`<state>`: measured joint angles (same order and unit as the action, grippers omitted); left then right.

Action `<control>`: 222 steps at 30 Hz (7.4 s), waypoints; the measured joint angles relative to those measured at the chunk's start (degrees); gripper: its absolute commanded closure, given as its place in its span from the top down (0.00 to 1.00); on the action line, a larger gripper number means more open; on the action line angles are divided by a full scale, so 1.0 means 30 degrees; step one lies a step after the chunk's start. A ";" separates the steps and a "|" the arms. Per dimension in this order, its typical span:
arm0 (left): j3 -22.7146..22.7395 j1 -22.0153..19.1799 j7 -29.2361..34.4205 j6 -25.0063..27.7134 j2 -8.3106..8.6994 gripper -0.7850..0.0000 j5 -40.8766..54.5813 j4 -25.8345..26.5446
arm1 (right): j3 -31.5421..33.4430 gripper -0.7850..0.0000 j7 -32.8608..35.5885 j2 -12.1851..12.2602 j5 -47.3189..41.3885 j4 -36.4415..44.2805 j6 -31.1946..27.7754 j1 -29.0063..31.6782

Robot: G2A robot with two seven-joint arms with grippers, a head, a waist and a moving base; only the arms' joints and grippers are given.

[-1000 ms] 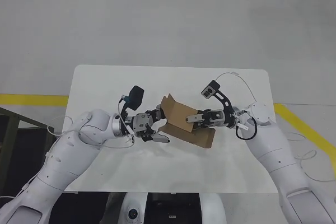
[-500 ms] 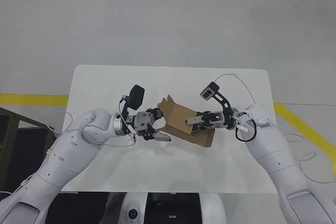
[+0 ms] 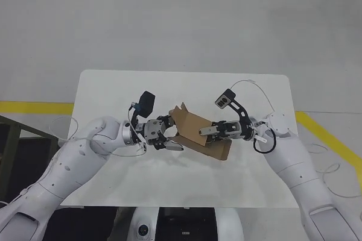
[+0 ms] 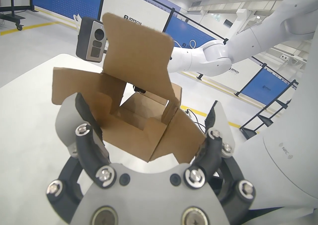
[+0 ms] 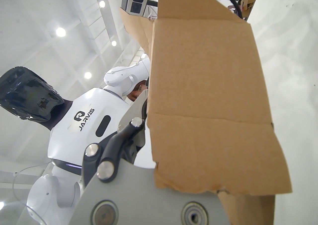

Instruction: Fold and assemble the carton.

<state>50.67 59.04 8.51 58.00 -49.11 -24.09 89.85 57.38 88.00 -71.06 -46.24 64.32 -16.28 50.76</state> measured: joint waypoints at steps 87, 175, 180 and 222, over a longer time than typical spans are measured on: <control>-0.6481 -0.4087 -0.4563 0.0000 0.2094 0.44 0.2779 -0.2196 | 0.0206 0.00 -0.0006 0.0099 -0.0162 0.0448 -0.0009 0.0087; -0.0486 -0.1987 0.0604 -0.2693 -0.0067 1.00 0.3250 -0.4443 | -0.5433 0.00 0.0000 0.1437 -0.1766 0.1336 0.0000 -0.1471; -0.0722 -0.2150 0.1544 -0.2636 -0.0304 1.00 0.3502 -0.4594 | -0.5947 0.00 0.0000 0.1726 -0.2224 0.1366 0.0000 -0.1820; 0.0021 -0.0497 0.5052 -0.1089 -0.0868 1.00 0.5733 -0.3214 | -0.4159 0.00 0.0000 0.1247 -0.1952 0.0233 -0.0004 -0.1651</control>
<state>50.73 57.55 23.66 54.73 -51.71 -6.90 80.21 44.90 88.00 -67.31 -52.10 65.02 -16.30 45.81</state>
